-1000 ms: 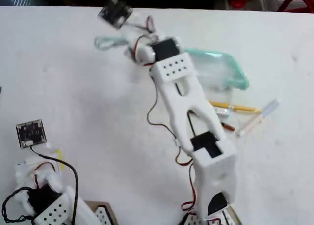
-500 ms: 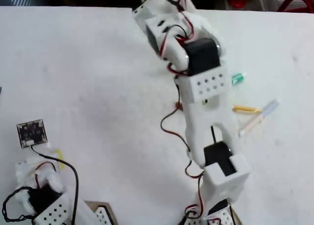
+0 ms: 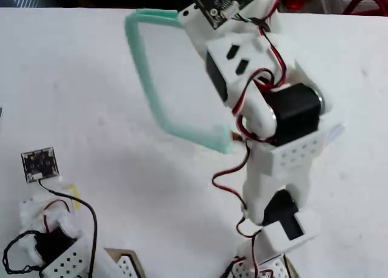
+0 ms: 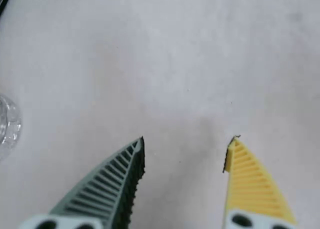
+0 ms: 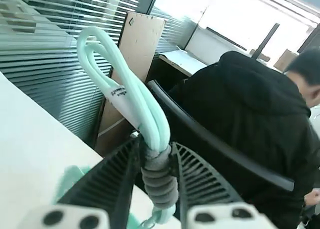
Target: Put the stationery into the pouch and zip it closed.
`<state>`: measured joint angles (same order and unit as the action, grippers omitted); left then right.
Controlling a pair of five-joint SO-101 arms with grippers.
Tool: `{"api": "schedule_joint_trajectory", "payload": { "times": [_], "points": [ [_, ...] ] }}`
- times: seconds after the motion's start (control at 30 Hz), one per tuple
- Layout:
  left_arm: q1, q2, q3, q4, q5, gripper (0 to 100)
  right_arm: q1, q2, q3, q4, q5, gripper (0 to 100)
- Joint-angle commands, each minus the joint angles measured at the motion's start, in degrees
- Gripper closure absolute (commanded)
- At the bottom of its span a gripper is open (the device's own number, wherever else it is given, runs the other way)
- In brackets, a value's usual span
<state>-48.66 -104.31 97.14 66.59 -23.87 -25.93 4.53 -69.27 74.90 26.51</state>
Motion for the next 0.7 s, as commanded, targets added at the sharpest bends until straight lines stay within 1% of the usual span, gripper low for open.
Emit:
{"api": "schedule_joint_trajectory", "payload": {
  "times": [0.0, 0.17, 0.3, 0.4, 0.47, 0.53, 0.67],
  "points": [
    [0.5, -0.5, -0.2, 0.4, 0.6, 73, 0.0, -3.7, -2.0, 2.2, -2.7, 98.2],
    [0.5, -0.5, -0.2, 0.4, 0.6, 73, -1.3, -3.9, -1.9, 4.3, -2.7, 98.2],
    [0.7, -0.5, -0.5, -0.4, 0.6, 73, -4.6, -4.0, -1.9, 6.2, -2.6, 98.2],
    [1.4, -0.5, -7.5, -7.0, 2.1, 73, -6.8, -3.8, -1.8, 8.4, -2.6, 98.1],
    [2.3, -0.5, -15.1, -8.2, 7.3, 73, -7.7, -3.6, -1.8, 9.2, -2.6, 98.1],
    [6.5, -0.5, -22.0, -8.1, 13.4, 73, -8.0, -3.6, -1.8, 9.3, -2.8, 98.1],
    [23.2, -0.3, -29.7, -7.9, 20.3, 73, -7.9, -3.5, -1.8, 9.3, -3.0, 98.1]
  ]
}}
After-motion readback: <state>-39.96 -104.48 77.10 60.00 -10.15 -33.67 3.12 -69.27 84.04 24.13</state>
